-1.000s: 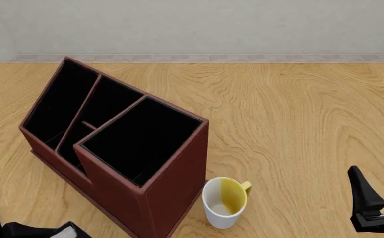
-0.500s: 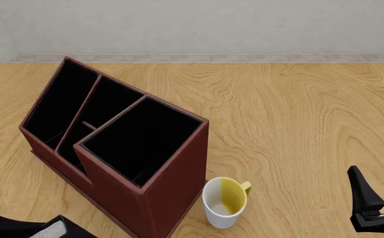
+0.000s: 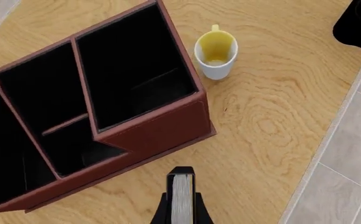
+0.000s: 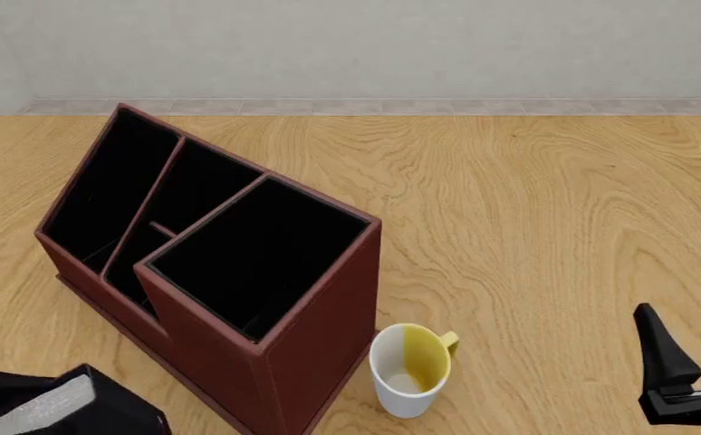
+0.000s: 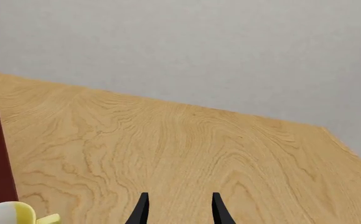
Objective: Pick up the book and place it in the right compartment of the caddy.
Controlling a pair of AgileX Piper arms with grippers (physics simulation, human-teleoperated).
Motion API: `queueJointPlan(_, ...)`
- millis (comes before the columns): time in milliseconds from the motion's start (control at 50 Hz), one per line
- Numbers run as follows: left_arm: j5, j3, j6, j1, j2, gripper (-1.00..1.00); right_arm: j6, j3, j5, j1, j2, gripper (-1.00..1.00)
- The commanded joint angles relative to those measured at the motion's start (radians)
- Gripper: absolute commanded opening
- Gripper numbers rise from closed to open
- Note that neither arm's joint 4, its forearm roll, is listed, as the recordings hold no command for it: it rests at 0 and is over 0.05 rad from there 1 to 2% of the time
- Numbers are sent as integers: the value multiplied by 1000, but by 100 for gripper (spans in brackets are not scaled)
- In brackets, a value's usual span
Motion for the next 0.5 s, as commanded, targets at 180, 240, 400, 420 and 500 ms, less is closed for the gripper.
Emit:
queueJointPlan(180,79,-160,96,43,82,-100,-5,-1,-16,3,20,100)
queueJointPlan(240,84,-182,105,52,95,-100,-6,-1,-15,3,20,100)
queueJointPlan(400,85,-233,125,75,133,-100,-8,0,-16,4,20,100)
queueJointPlan(420,85,-249,131,83,142,-100,-9,0,-15,4,19,100)
queueJointPlan(500,86,-298,143,104,173,-100,-10,0,-12,4,16,100)
